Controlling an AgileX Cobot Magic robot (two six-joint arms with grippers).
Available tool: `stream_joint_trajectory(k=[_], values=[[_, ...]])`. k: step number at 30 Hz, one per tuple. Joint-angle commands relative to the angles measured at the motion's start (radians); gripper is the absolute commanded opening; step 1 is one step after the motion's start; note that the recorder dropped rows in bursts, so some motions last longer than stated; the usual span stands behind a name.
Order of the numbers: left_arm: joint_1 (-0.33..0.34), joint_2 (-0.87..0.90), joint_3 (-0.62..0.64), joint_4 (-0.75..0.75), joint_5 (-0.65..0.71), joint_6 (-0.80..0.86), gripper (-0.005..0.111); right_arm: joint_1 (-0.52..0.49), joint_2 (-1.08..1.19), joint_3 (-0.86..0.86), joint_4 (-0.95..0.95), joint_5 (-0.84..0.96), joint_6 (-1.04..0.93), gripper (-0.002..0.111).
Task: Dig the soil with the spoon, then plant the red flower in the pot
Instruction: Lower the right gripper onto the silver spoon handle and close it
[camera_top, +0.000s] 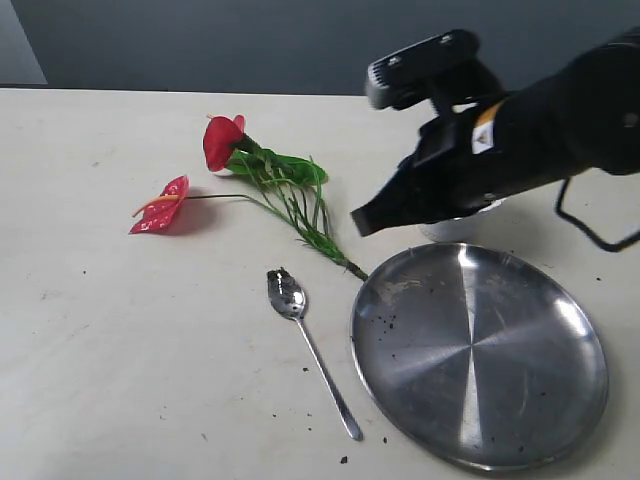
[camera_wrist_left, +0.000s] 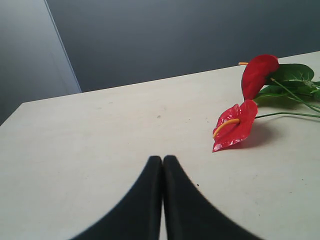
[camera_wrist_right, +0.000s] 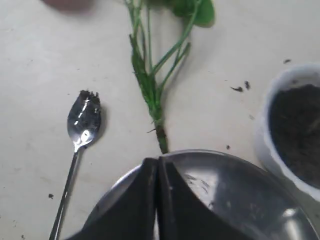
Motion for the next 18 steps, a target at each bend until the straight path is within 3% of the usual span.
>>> stream_joint_trajectory(k=[1, 6, 18], values=[[-0.002, 0.005, -0.003, -0.005, -0.007, -0.005, 0.002, 0.061, 0.131, -0.093, 0.005, 0.033, -0.052, 0.01], [-0.002, 0.005, -0.003, -0.005, -0.007, -0.005, 0.002, 0.124, 0.253, -0.164, 0.049, 0.123, -0.065, 0.036], [-0.002, 0.005, -0.003, -0.005, -0.007, -0.005, 0.002, 0.195, 0.481, -0.187, 0.069, 0.148, -0.065, 0.037]])
